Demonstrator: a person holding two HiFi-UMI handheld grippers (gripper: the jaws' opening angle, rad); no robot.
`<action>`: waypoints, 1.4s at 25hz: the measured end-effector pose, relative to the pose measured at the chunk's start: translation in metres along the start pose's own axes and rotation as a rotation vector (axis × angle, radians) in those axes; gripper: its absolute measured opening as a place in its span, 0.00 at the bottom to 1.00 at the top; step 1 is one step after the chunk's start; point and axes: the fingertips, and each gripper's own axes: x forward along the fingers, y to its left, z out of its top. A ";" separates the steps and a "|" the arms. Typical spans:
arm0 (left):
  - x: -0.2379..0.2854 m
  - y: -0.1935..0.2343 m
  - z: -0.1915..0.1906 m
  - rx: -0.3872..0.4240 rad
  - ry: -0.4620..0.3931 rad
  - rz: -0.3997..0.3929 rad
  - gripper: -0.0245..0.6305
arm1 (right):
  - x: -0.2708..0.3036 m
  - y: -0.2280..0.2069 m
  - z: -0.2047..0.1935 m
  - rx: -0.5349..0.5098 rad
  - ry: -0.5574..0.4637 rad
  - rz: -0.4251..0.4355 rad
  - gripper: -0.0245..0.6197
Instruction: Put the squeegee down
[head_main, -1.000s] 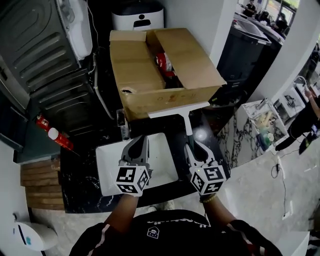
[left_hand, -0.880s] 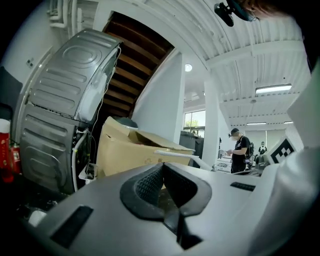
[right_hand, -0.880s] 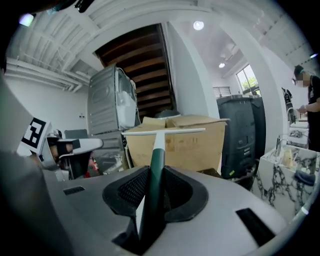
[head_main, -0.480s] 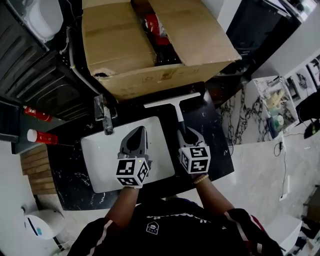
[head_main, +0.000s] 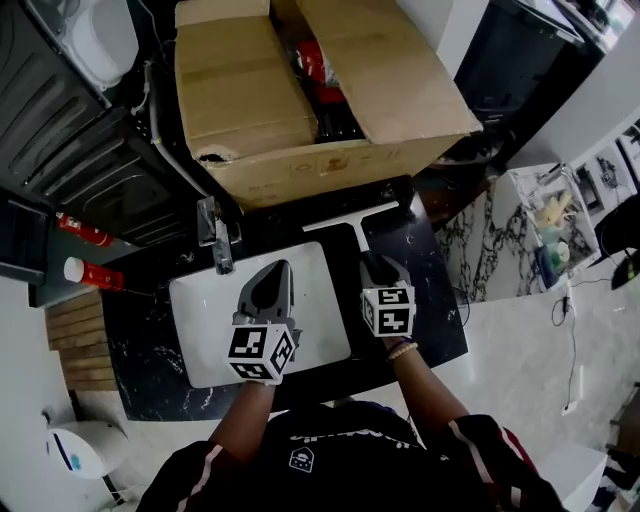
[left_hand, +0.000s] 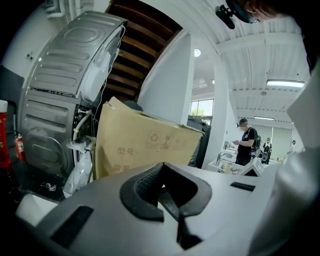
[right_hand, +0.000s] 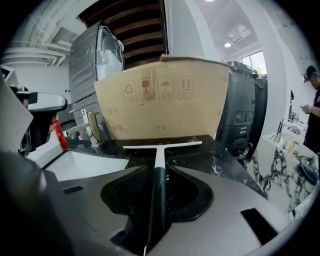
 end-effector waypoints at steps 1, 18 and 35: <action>-0.006 0.000 0.008 0.006 -0.016 0.001 0.06 | -0.008 0.001 0.010 -0.001 -0.028 0.003 0.28; -0.202 0.042 0.153 0.124 -0.313 0.095 0.06 | -0.264 0.168 0.196 -0.124 -0.617 0.304 0.10; -0.239 0.036 0.172 0.135 -0.368 0.069 0.06 | -0.293 0.201 0.185 -0.120 -0.624 0.313 0.10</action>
